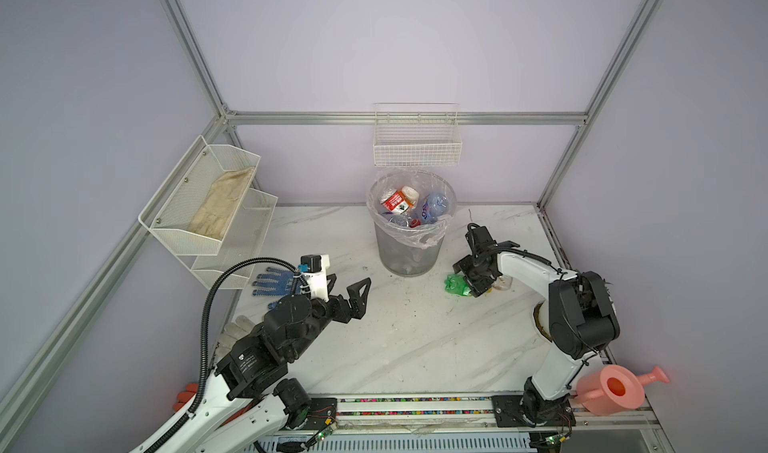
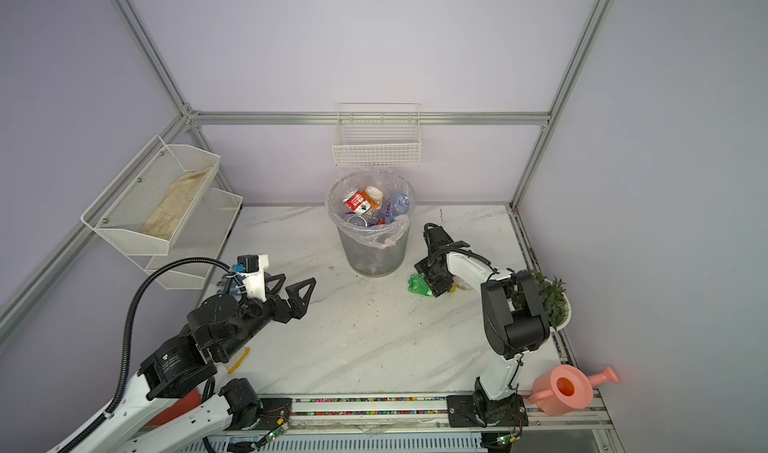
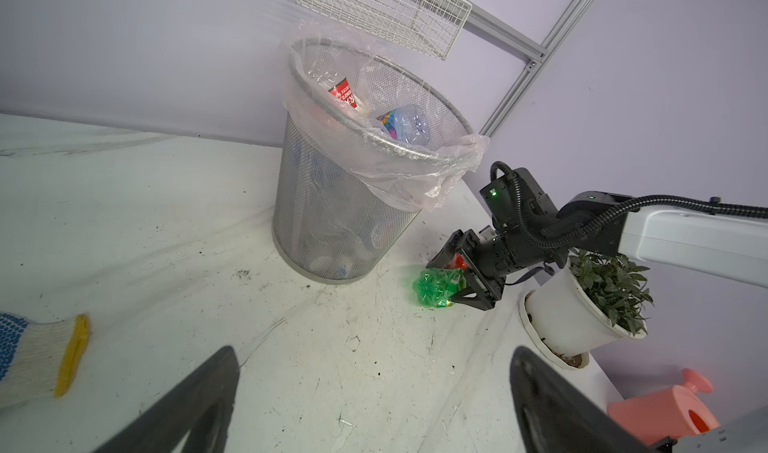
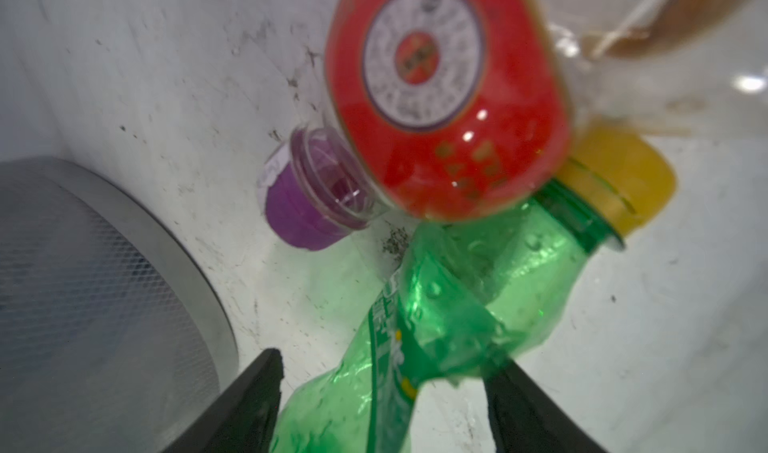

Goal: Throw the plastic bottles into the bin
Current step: 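Withdraw the left gripper while right gripper moves over the green bottle, then grasp the green yellow-capped bottle with the right gripper and lift it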

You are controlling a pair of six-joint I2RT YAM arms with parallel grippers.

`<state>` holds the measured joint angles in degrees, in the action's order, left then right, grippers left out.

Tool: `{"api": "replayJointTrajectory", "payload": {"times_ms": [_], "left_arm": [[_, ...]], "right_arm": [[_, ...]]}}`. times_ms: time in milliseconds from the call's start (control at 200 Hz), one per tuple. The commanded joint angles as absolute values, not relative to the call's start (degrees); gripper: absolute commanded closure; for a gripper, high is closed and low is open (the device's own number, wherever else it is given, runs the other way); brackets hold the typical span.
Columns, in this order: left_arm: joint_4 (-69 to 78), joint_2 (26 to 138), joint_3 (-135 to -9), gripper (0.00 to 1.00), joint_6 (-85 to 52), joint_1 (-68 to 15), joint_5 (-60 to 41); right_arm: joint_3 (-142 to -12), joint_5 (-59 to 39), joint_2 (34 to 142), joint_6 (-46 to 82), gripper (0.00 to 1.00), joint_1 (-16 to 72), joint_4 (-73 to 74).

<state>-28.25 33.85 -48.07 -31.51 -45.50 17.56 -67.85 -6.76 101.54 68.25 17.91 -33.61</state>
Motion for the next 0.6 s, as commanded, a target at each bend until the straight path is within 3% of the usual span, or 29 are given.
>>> {"api": "replayJointTrajectory", "payload": {"times_ms": [0,50,135,185,215,595], "left_arm": [[-28.29,32.67,-47.02,0.0,-32.48,-45.75,17.38],[-28.47,32.35,-46.98,0.0,-32.43,-45.72,17.69],[-28.74,31.97,-46.88,0.0,-32.24,-45.75,18.18],[-28.82,31.95,-46.9,0.0,-32.25,-45.81,18.2],[-28.81,31.99,-46.92,0.0,-32.17,-45.7,18.2],[-29.09,31.87,-48.03,0.0,-31.84,-45.76,18.31]], "right_arm": [[-67.17,-7.28,101.9,69.5,0.46,16.98,-32.96],[-66.26,-7.21,101.31,69.58,0.49,16.98,-32.59],[-63.92,-7.68,99.33,69.97,0.67,16.97,-30.79],[-62.57,-8.59,98.02,70.05,0.84,16.89,-29.22],[-61.72,-9.51,97.09,69.87,1.0,16.96,-27.95],[-61.96,-9.86,84.21,71.12,1.0,16.81,-29.59]]}}
